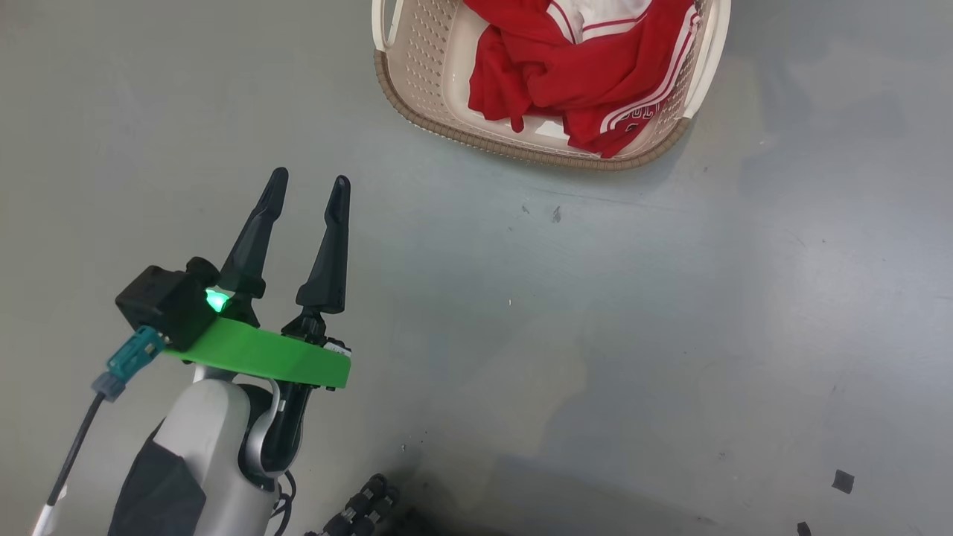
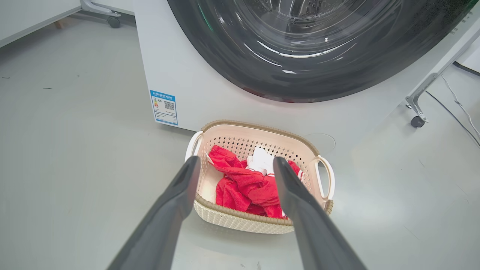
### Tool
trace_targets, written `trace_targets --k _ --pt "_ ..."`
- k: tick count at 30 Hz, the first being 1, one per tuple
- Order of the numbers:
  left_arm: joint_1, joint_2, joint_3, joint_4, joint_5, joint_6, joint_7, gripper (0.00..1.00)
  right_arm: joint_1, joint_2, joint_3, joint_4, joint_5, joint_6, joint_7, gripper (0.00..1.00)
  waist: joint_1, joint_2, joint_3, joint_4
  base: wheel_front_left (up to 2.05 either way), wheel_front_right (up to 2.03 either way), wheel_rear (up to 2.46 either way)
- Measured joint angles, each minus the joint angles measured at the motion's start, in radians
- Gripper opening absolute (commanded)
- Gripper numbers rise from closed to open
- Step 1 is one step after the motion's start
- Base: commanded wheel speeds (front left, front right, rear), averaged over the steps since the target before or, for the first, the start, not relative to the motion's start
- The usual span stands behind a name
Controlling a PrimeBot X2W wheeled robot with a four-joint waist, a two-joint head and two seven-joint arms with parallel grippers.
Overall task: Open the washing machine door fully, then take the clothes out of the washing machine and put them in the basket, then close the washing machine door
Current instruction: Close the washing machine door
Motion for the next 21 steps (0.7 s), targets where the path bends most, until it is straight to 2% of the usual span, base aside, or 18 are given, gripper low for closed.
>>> trace_targets --k 6,11,17,21 --pt "-0.009 -0.001 0.006 0.017 0.0 0.0 0.0 1.0 0.003 0.001 0.014 0.048 -0.004 -0.001 -0.03 0.0 0.0 0.0 -0.019 -0.001 0.0 0.0 0.0" --pt "-0.009 0.0 0.021 0.028 0.0 0.0 0.0 1.0 0.04 0.005 0.025 0.095 -0.012 -0.018 -0.073 0.0 0.0 0.0 -0.051 -0.007 0.0 0.0 0.0" --pt "-0.007 0.025 0.041 0.066 0.004 0.0 0.0 1.0 0.159 0.061 0.077 0.15 -0.006 -0.017 -0.143 0.0 -0.0001 0.0 -0.118 -0.032 0.0 0.0 0.0" --pt "-0.005 0.038 0.047 0.081 0.012 0.0 0.0 1.0 0.213 0.076 0.109 0.166 -0.006 -0.016 -0.154 0.0 -0.0001 0.0 -0.165 -0.053 0.0 0.0 0.0"
